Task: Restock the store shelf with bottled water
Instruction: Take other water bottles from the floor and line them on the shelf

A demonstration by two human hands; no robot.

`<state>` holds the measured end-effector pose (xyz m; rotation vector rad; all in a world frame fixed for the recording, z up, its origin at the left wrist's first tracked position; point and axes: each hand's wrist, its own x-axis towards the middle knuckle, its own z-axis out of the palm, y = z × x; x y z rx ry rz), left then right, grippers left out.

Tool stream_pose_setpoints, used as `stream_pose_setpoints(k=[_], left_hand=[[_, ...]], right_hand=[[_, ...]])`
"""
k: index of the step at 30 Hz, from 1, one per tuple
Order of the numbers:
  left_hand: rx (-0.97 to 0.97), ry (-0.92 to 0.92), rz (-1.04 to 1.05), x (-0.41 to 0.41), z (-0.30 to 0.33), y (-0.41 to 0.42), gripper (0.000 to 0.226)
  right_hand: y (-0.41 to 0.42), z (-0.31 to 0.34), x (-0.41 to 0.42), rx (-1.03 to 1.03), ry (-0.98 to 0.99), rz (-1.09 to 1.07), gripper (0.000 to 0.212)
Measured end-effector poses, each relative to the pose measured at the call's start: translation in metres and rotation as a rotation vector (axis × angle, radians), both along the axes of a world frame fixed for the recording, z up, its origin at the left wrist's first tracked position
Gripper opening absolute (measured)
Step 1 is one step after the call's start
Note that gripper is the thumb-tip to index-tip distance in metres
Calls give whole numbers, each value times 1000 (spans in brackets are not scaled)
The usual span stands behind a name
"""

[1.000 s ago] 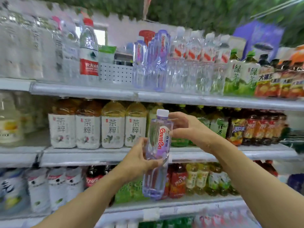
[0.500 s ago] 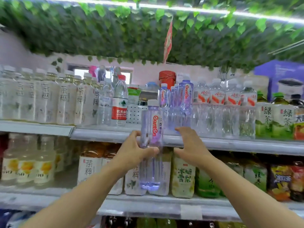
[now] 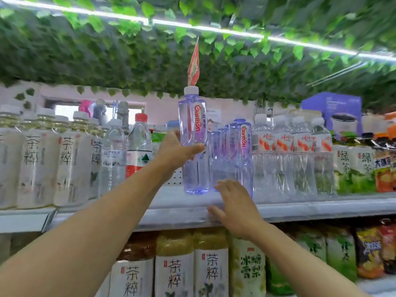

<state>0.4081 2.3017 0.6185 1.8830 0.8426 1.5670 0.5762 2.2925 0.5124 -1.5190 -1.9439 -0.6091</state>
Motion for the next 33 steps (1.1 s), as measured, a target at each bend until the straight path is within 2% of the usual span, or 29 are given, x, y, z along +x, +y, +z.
stream_pose_setpoints(k=[2,5,11,19,25,30,33], left_hand=[[-4,8,0,5,1,20,37],[-32,30,-5,14,-2,46,56],[-47,59,-33,31,-11,76,43],[-126,62,-66,35,-18,90,44],[-242,190,-77,32,-29,91,64],[-334,236,-42,33,-34,94,39],[-326,231,-21,39,-32,99,44]], right_hand=[[5,-5,2,17,-15,-3,64],[11,-16,5,64,-25,19,78],[23,-29,9,219,-35,40,39],[30,-35,11,259,-27,50,35],[34,-35,14,314,-62,44,33],[36,-35,15,325,-70,49,34],[37,-36,15,337,-71,47,32]])
